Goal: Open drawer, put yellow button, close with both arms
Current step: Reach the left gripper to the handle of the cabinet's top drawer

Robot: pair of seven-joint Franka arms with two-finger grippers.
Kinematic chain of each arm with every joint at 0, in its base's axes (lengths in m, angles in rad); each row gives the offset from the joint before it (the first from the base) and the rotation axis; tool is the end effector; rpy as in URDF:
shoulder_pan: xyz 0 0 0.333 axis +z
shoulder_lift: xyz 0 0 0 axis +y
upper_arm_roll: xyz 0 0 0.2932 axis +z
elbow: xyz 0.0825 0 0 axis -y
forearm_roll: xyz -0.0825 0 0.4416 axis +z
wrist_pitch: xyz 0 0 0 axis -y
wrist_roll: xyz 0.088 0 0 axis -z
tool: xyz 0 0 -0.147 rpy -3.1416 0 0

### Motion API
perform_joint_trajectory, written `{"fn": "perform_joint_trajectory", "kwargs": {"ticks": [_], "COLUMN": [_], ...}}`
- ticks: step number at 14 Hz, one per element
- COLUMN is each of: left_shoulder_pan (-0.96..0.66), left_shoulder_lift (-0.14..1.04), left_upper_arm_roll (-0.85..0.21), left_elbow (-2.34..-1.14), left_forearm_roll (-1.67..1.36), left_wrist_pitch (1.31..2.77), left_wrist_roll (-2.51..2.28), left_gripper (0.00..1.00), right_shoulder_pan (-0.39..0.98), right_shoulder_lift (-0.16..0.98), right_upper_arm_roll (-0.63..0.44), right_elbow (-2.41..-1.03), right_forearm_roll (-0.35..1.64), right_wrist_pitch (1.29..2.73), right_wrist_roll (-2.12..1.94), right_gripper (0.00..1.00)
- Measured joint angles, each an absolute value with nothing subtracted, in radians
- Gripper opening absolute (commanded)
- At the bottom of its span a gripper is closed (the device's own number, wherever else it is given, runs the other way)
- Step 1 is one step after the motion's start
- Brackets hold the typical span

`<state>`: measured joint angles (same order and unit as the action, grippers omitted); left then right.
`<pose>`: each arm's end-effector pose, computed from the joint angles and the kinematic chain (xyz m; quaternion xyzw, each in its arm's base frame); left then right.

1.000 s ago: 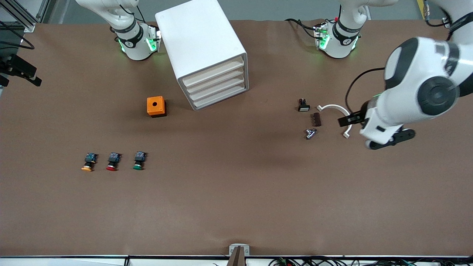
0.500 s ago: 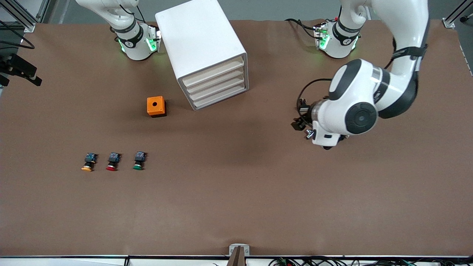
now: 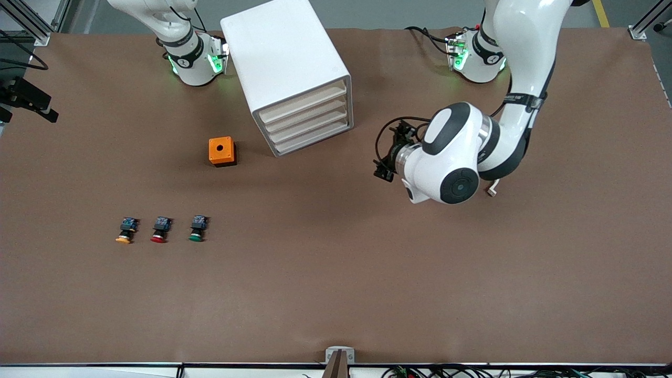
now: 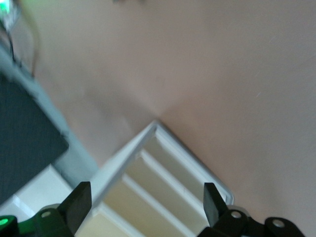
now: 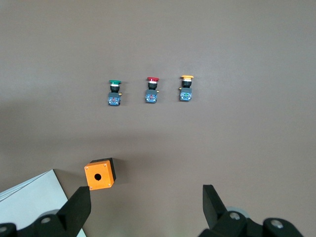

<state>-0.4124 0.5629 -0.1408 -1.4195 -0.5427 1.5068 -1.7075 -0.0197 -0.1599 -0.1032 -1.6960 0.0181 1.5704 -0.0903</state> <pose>0.5480 -0.4172 0.2940 -0.7501 -0.5448 0.3678 0.0734 0.5621 -0.0702 0.5890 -0.9996 0.0156 -0.0185 0.0154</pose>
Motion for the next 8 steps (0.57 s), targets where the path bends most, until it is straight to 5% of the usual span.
{"fn": "perform_joint_trajectory", "kwargs": {"ticks": [7, 8], "left_shoulder_pan": [-0.527, -0.527], "left_shoulder_lift": [0.642, 0.658], "left_upper_arm_roll": [-0.141, -0.14], "left_elbow": [-1.415, -1.415], "left_forearm_roll": [-0.706, -0.761], "left_wrist_pitch": [1.521, 1.521], "left_wrist_roll": [-2.135, -2.186], "left_gripper": [1.0, 0.9], "right_shoulder_pan": [-0.02, -0.02], "right_shoulder_lift": [-0.16, -0.16], "right_upper_arm_roll": [-0.105, -0.105], "right_elbow": [-1.696, -1.696], "right_forearm_roll": [0.018, 0.018], "right_wrist_pitch": [1.572, 1.572], "right_wrist_roll": [-0.09, -0.09], "right_gripper": [1.0, 1.0]}}
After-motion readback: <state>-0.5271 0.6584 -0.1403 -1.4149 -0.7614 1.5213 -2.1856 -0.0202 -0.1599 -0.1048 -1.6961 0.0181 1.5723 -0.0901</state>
